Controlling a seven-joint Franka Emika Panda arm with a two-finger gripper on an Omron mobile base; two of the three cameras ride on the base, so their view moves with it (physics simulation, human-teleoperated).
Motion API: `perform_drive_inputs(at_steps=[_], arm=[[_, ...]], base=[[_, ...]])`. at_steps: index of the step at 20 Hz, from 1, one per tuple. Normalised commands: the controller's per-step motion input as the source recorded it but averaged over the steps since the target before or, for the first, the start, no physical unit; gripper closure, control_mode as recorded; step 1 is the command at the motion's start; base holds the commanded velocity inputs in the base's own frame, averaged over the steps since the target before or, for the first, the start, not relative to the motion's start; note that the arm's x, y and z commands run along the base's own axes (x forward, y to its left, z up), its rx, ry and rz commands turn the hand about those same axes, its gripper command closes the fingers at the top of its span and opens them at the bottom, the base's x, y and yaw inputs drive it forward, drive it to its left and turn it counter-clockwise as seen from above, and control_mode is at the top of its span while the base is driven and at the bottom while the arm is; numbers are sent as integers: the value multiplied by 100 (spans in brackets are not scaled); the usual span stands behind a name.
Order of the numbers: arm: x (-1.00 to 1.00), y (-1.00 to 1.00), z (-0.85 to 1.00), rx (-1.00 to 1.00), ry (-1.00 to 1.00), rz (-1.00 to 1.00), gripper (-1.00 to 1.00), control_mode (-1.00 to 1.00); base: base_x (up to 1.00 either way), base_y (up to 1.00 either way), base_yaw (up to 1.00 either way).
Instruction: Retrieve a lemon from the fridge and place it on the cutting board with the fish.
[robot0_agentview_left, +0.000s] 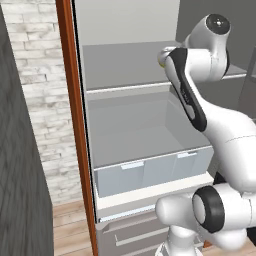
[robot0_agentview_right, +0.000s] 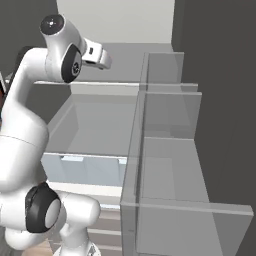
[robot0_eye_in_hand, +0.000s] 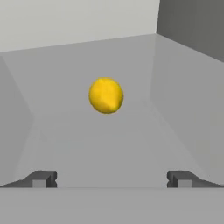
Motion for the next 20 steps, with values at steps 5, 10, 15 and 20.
perform_drive_inputs(at_steps=[5, 10, 15, 20], arm=[[66, -2, 0, -2, 2, 0, -100, -100], [56, 0, 0, -1, 2, 0, -100, -100], [56, 0, 0, 0, 0, 0, -100, -100], [39, -5, -6, 0, 1, 0, -100, -100]], base=[[0, 0, 0], [0, 0, 0], [0, 0, 0], [0, 0, 0]])
